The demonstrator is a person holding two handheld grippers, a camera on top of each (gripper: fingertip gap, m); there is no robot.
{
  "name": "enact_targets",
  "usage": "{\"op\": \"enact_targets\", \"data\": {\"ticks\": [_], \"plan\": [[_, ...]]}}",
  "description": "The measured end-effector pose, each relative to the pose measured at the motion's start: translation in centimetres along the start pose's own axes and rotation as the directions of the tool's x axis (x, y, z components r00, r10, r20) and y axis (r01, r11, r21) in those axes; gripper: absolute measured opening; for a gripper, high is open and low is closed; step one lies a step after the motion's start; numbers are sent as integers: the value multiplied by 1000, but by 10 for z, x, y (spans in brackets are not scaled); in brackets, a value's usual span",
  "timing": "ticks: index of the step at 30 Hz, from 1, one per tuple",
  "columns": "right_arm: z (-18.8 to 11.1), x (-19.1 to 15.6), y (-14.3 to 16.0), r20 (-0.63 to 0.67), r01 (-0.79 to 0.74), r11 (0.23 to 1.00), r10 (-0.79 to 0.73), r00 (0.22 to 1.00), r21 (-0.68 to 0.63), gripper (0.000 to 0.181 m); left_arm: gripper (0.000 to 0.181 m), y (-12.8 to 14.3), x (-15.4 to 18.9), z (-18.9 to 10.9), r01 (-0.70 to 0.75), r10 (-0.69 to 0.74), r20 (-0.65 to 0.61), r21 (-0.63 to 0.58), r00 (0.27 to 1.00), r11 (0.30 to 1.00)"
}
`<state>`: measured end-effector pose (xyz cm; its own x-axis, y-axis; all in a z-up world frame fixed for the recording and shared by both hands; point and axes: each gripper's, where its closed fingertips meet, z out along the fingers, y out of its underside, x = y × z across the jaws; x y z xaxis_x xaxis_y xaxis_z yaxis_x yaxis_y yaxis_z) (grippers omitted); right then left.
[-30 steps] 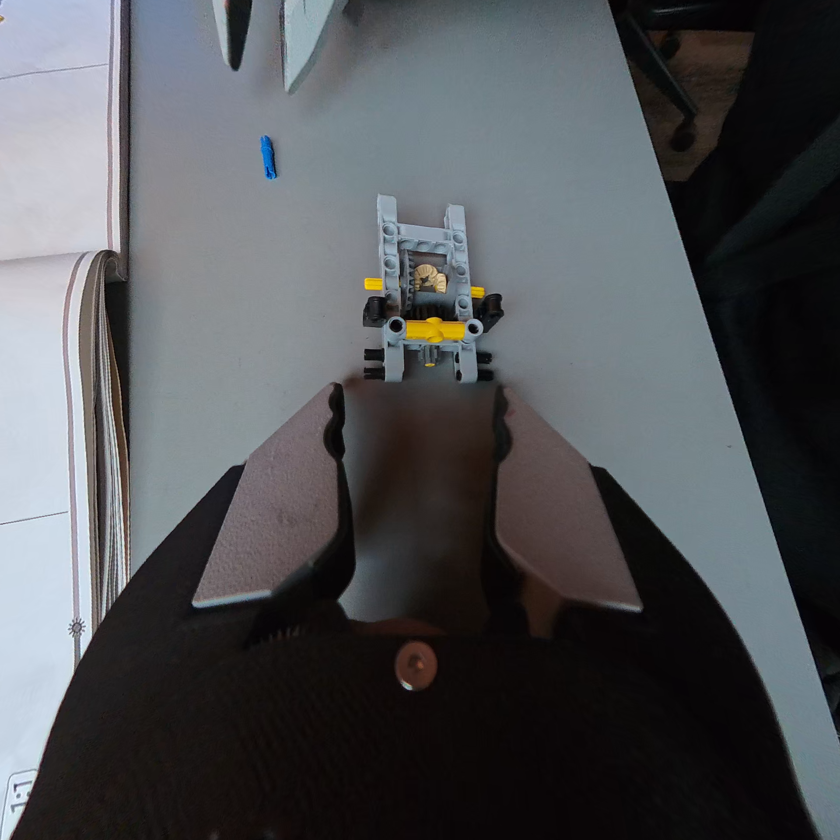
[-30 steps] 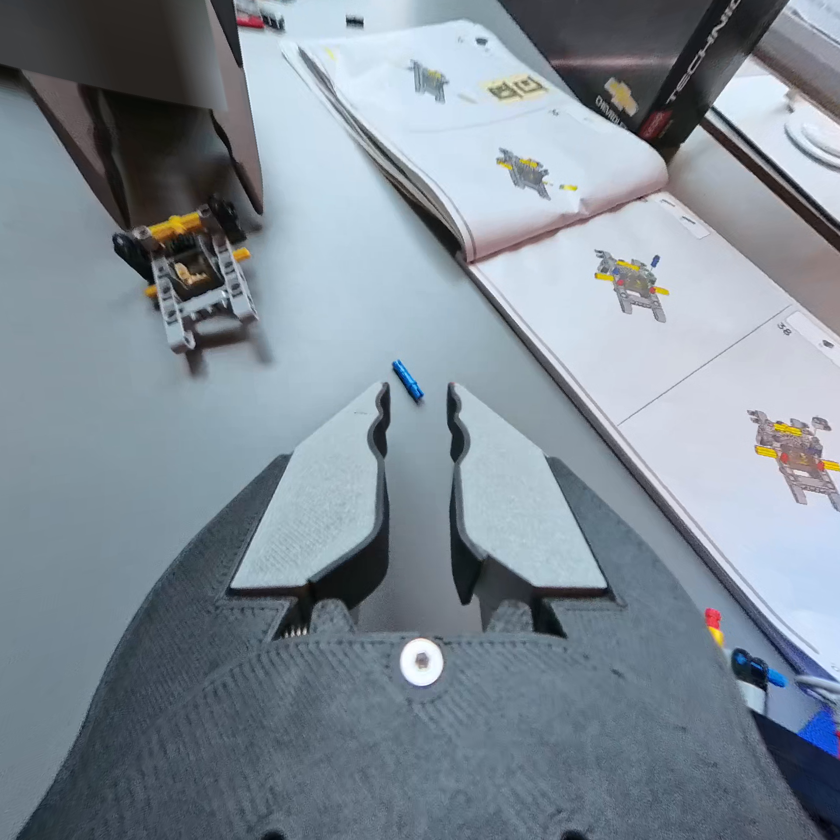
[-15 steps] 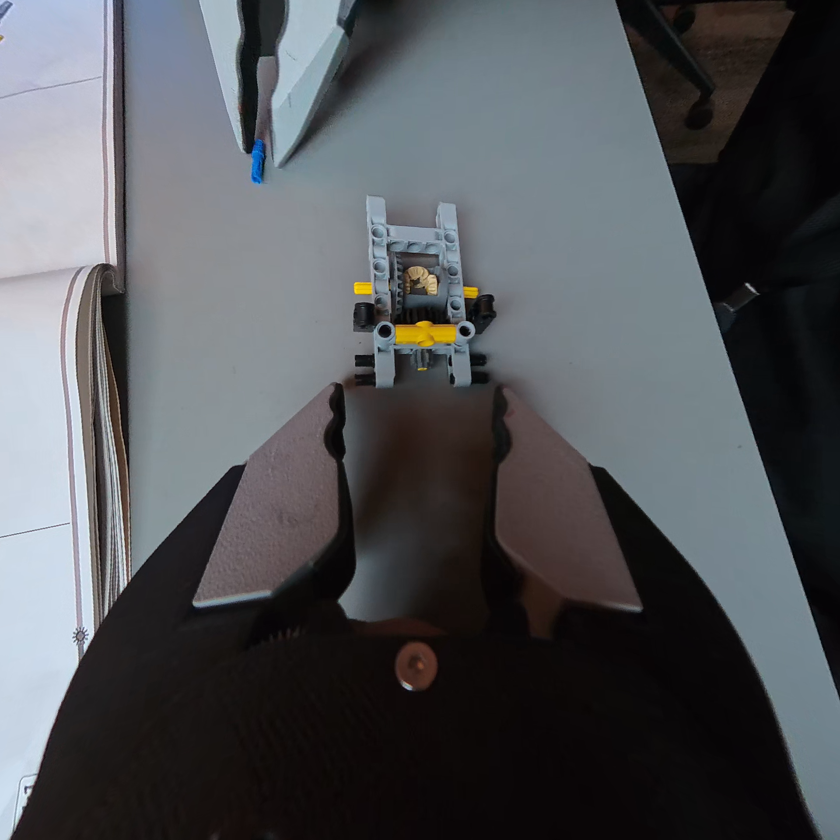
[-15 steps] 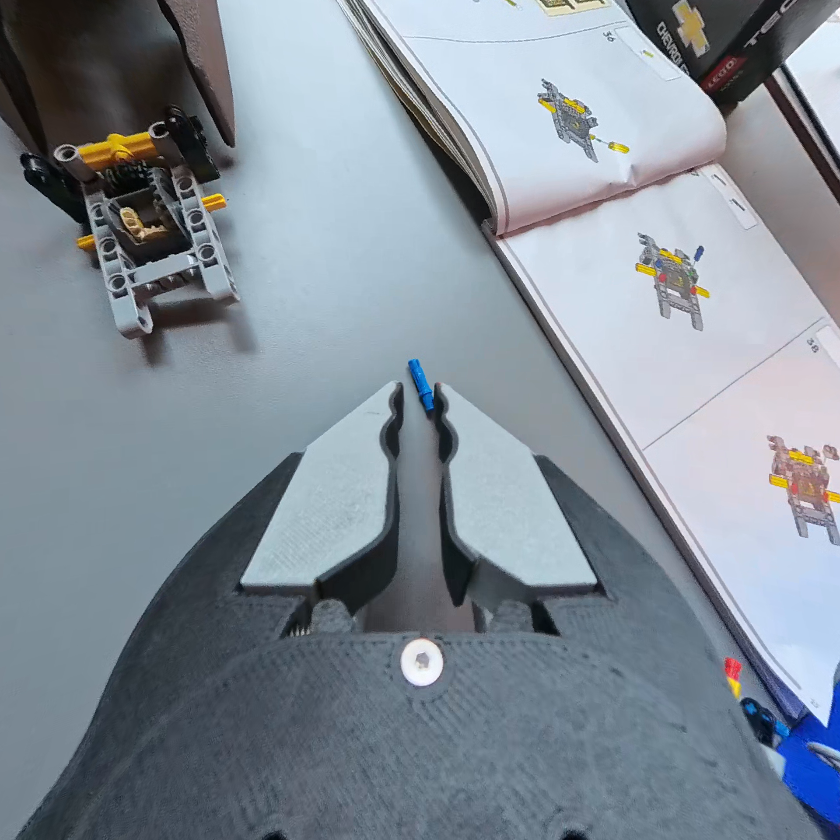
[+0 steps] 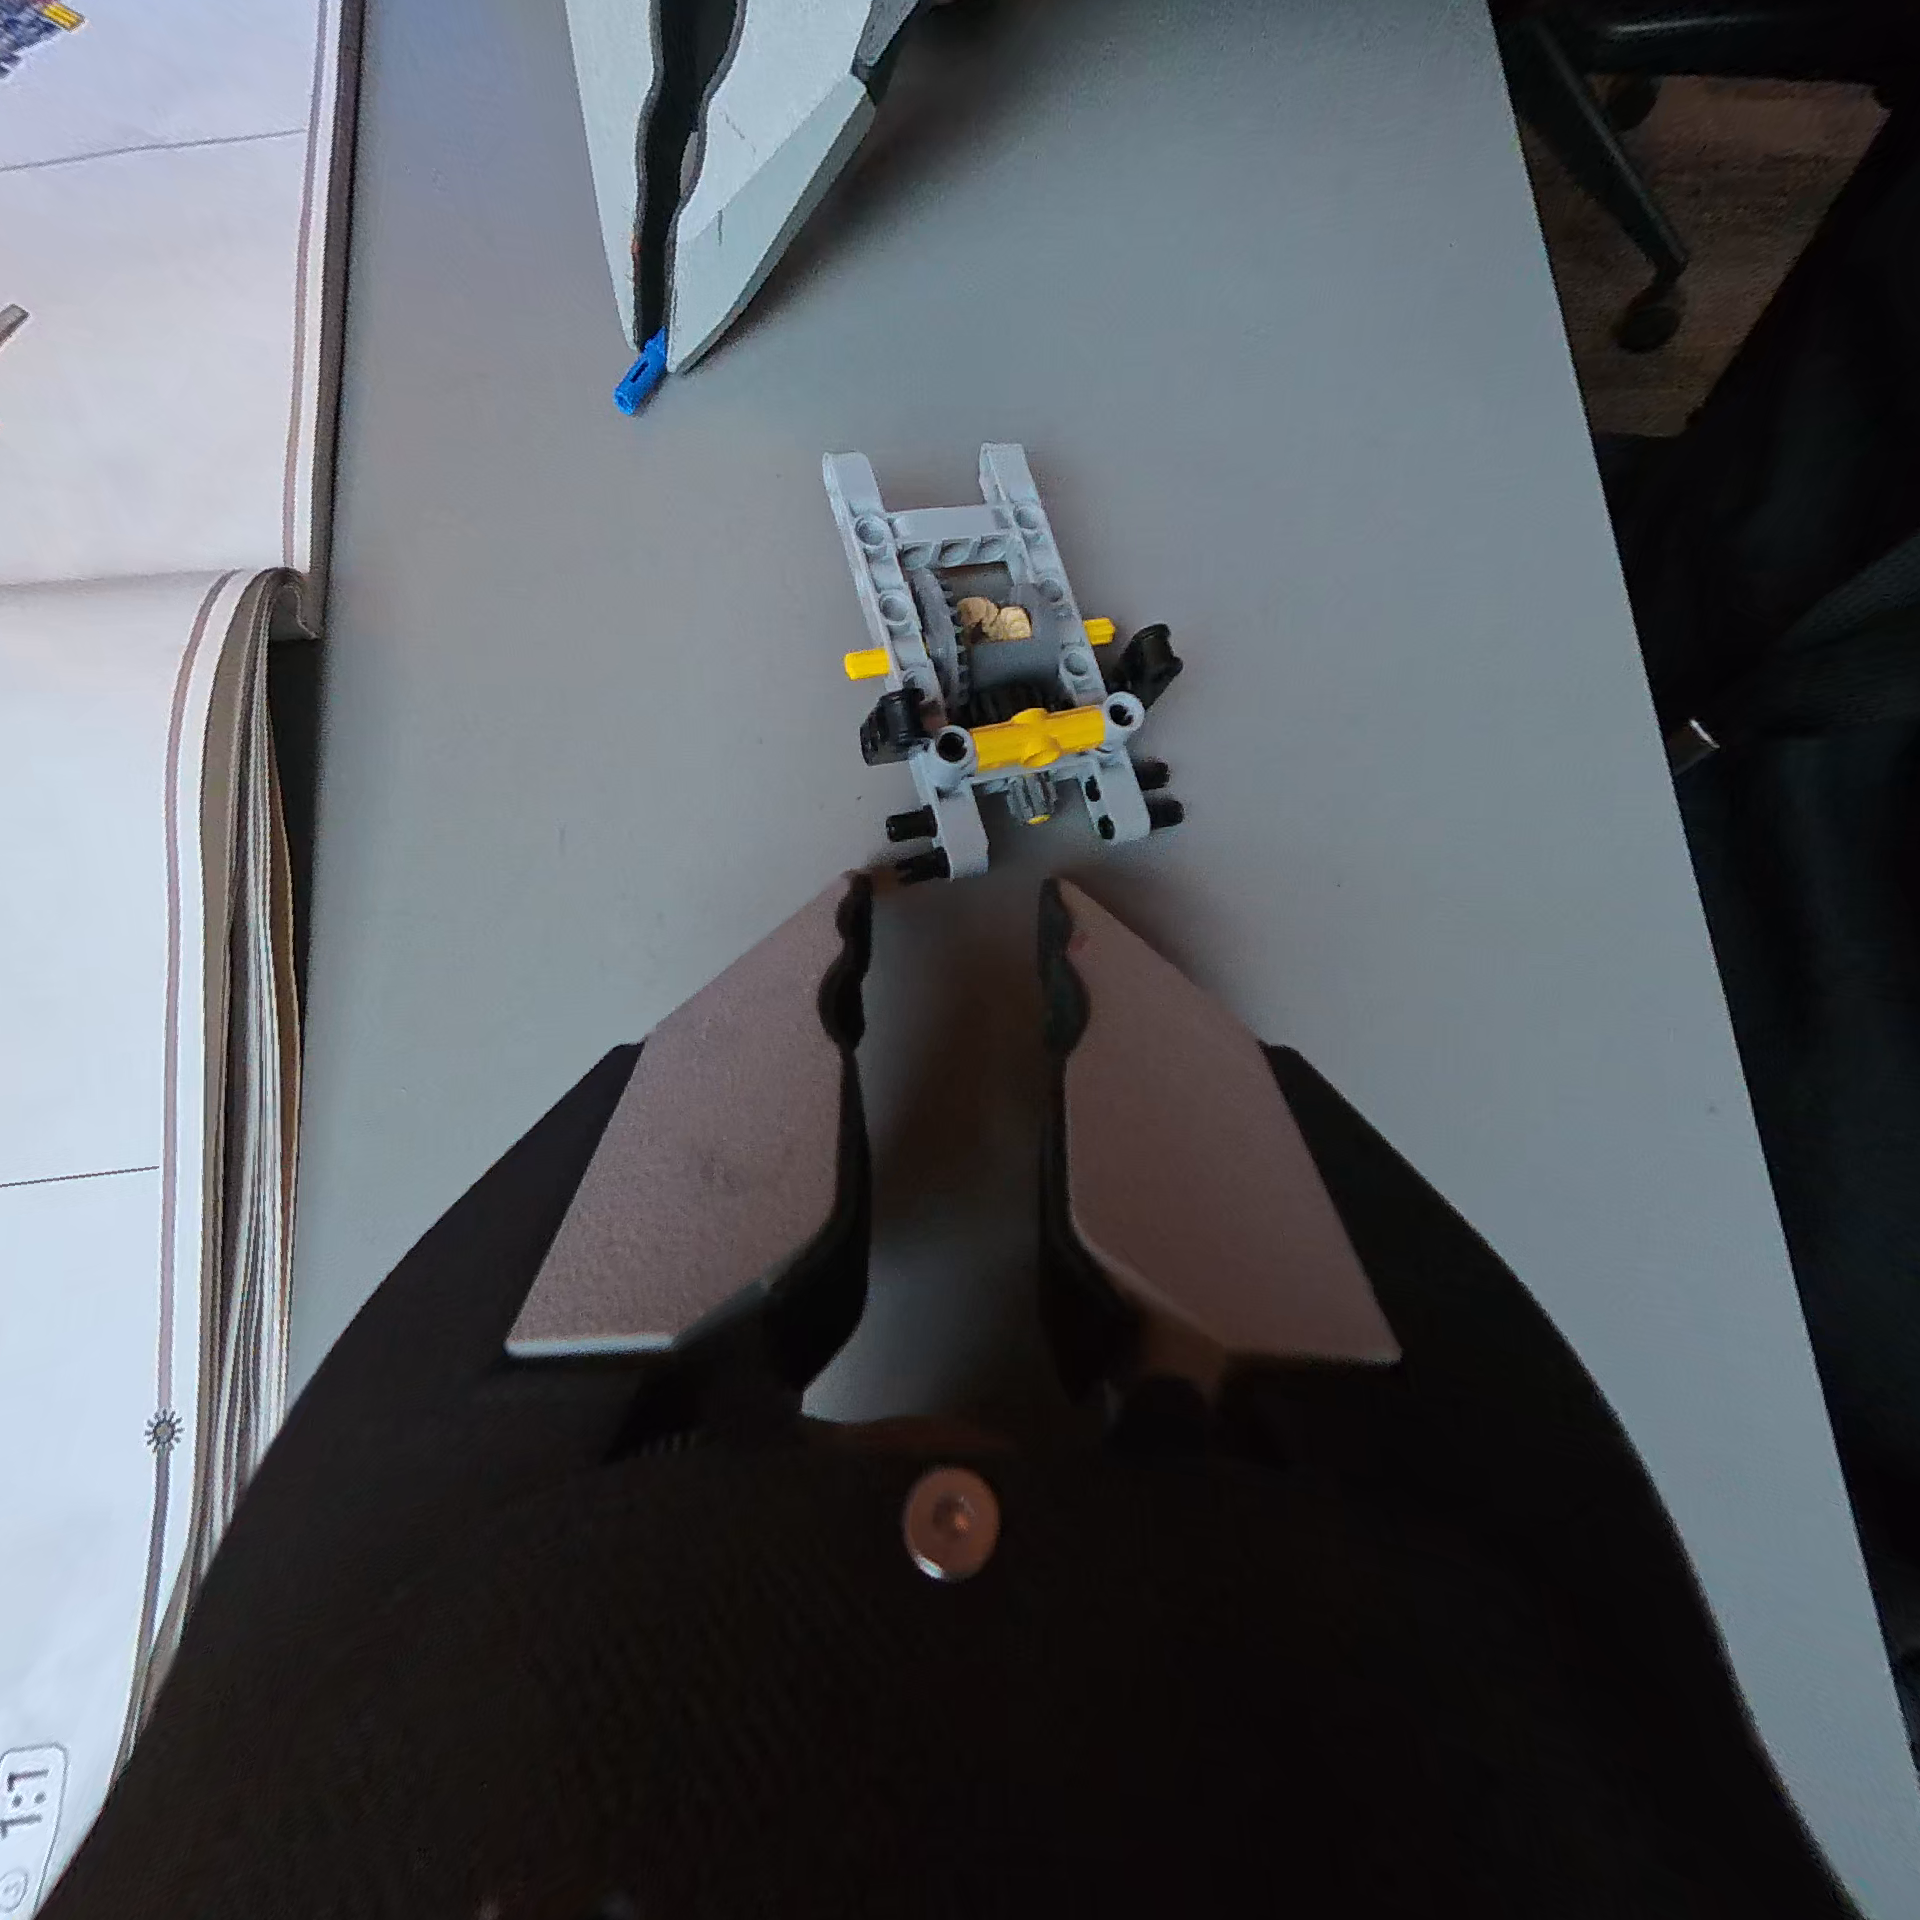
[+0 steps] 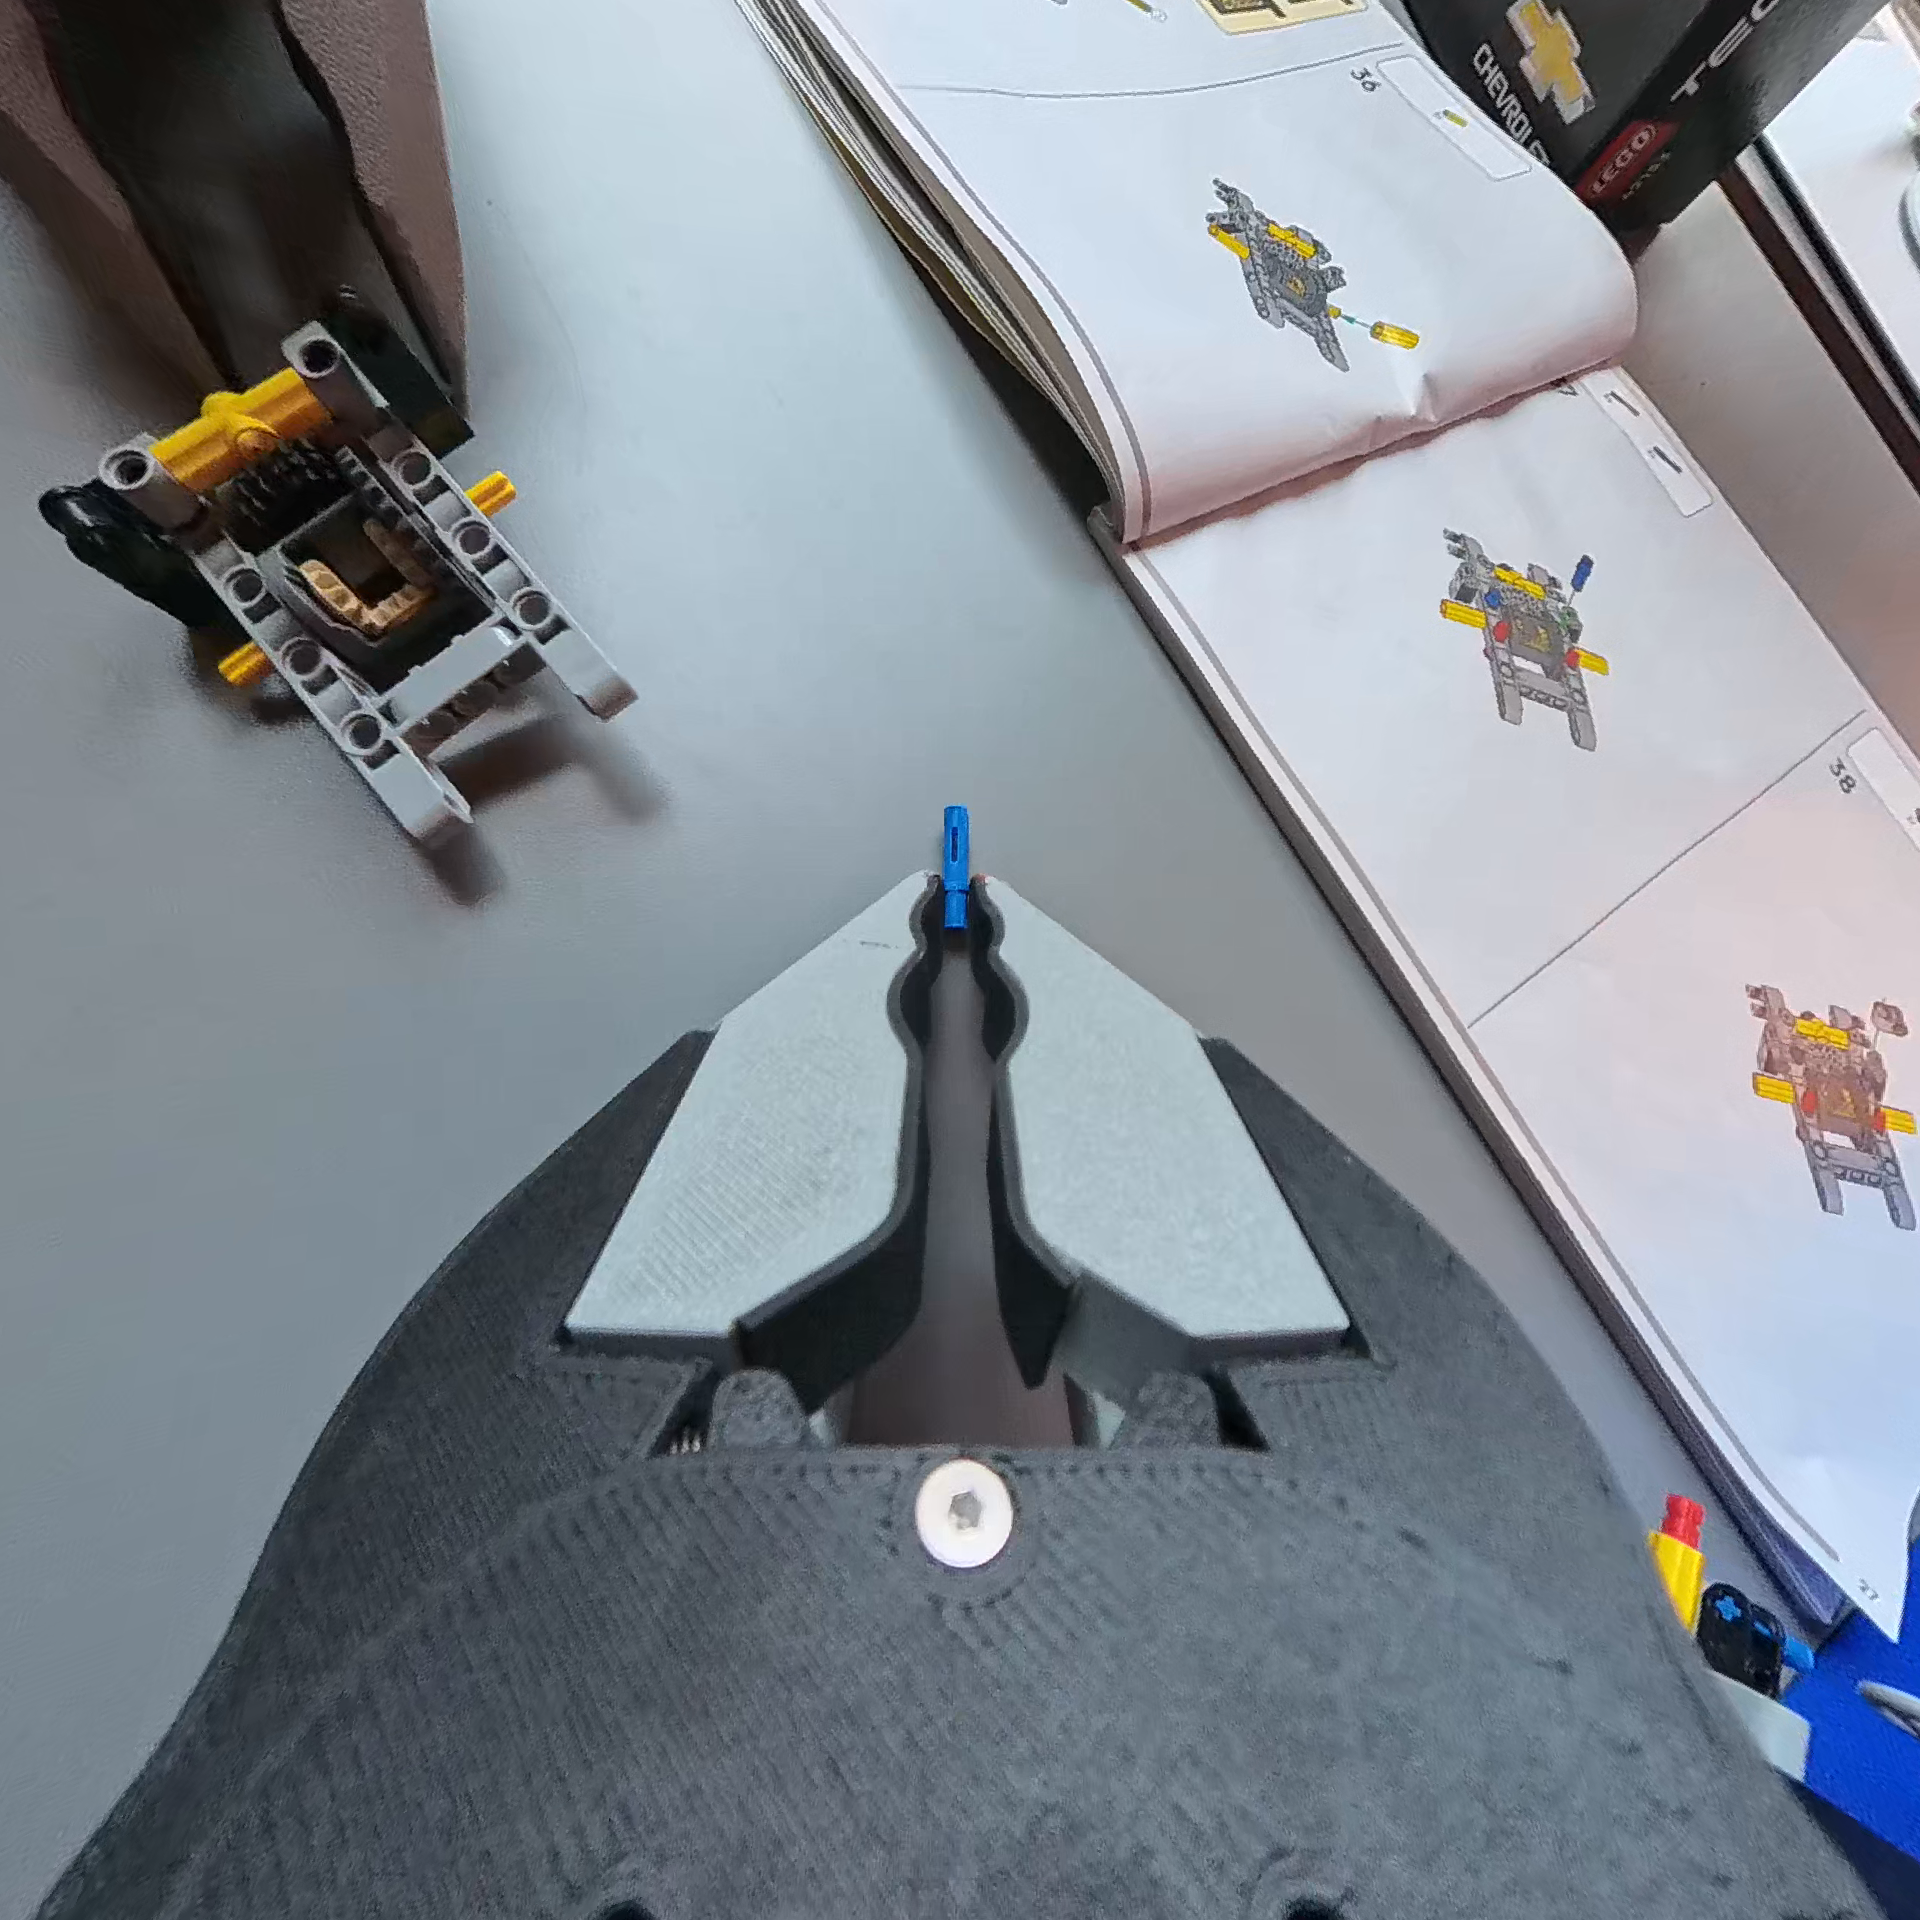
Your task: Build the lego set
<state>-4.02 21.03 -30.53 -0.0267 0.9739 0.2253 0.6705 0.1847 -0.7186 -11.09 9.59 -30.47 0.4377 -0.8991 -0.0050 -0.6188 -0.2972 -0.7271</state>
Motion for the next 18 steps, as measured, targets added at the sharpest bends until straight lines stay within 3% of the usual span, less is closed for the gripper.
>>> {"op": "enact_targets", "data": {"ticks": [4,9,14,18], "plan": [[-6,-3,-6,24,-27,999,26,999,43,1,50,0,-6,-4,54,-55,29,19,998,998],[-29,-26,-35,137,-104,987,87,987,125,1,43,-5,-26,-27,57,-69,182,70,981,996],[-40,-64,-59,279,-183,976,144,949,118,1,35,-57,-13,-28,-99,61,299,115,952,988],[-39,-85,-59,328,-220,974,191,925,56,1,30,-76,8,-14,-260,219,359,72,907,963]]}}
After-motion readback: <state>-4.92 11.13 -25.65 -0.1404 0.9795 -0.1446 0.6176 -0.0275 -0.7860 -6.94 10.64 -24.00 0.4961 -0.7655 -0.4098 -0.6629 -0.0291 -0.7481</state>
